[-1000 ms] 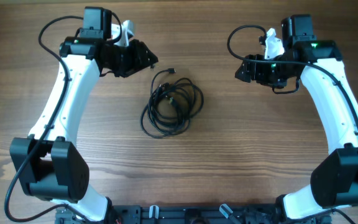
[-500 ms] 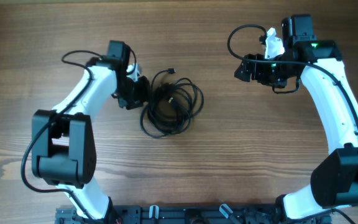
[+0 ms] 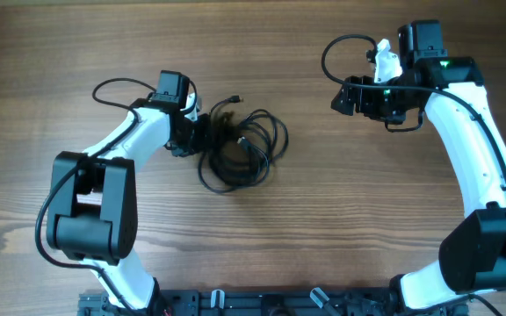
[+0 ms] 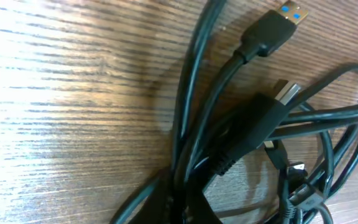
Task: Untangle cables
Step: 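Grasp a cable end with the left gripper and lift it upward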
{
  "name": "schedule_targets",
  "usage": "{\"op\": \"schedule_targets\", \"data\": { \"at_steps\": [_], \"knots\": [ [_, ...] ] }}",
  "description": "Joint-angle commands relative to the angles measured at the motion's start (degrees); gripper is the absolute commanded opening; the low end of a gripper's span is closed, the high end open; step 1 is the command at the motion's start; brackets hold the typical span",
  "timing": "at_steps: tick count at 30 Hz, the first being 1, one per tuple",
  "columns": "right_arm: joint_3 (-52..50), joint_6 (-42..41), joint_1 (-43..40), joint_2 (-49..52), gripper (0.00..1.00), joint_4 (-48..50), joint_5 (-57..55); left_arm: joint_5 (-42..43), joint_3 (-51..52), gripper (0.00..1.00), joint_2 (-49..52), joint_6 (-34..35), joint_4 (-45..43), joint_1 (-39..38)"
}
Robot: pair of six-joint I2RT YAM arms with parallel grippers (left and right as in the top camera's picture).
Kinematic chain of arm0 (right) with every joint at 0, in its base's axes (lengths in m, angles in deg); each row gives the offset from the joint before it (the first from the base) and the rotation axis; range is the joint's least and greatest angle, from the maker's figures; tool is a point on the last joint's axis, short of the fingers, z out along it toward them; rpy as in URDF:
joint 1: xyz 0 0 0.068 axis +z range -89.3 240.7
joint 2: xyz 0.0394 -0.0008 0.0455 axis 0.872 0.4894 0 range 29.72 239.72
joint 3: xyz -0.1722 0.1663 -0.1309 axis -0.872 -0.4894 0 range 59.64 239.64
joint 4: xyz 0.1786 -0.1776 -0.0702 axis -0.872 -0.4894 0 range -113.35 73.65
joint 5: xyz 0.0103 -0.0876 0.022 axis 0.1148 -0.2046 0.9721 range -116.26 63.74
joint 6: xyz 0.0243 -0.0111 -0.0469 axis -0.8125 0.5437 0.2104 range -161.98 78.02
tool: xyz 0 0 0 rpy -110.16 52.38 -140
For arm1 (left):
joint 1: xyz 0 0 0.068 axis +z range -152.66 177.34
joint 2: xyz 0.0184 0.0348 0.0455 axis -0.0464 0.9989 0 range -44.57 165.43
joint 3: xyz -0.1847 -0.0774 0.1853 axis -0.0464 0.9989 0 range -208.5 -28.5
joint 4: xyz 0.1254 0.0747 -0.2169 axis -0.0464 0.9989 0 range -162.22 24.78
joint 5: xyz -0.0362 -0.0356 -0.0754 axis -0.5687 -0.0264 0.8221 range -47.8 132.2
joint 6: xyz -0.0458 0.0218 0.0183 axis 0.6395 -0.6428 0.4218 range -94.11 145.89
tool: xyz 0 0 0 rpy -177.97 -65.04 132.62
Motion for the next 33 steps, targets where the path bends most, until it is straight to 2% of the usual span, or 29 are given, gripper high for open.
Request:
{"op": "schedule_targets", "data": {
  "at_steps": [1,3,9,14,19,21,24,28,29,31,32,33],
  "knots": [
    [-0.3,2.5,0.2,0.9,0.83,0.5,1.5,7.4,-2.2,0.04,-0.3,-0.1,0.3,0.2],
    [0.0,5.5,0.2,0.8,0.81,0.9,6.3,13.4,-6.7,0.04,-3.2,1.9,0.9,0.2],
    [3.5,8.3,1.4,-7.3,0.81,1.1,11.2,26.1,-25.4,0.04,-13.2,20.5,-3.4,0.0],
    [3.5,8.1,5.9,-20.6,0.82,6.7,11.2,29.8,-26.7,0.04,-16.7,48.0,-24.3,-2.2],
    [3.5,6.3,10.2,-23.2,0.82,13.0,11.1,29.7,-26.7,0.04,-16.8,73.9,-44.2,-5.2],
    [3.5,5.2,10.7,-22.2,0.82,15.0,11.2,29.7,-26.7,0.04,-16.9,81.4,-50.9,-5.6],
    [3.5,5.2,10.7,-20.3,0.82,17.7,12.4,29.7,-26.7,0.04,-16.9,86.4,-56.7,-5.6],
    [3.4,5.3,10.8,-16.7,0.80,19.7,13.9,30.1,-26.7,0.04,-16.9,87.2,-56.8,-5.9],
    [3.4,5.3,10.8,-15.2,0.75,20.3,13.9,30.1,-26.7,0.04,-17.0,87.4,-57.2,-6.4],
    [3.4,5.3,10.8,-12.9,0.51,21.1,13.4,30.1,-26.7,0.04,-17.0,87.3,-57.2,-7.3],
    [3.4,5.2,10.8,-11.4,0.24,21.7,13.2,30.2,-26.7,0.04,-17.0,87.3,-57.2,-7.5],
    [3.4,5.0,10.7,-10.6,0.11,22.2,12.9,30.8,-26.7,0.04,-17.0,86.8,-57.2,-7.5]
  ]
}}
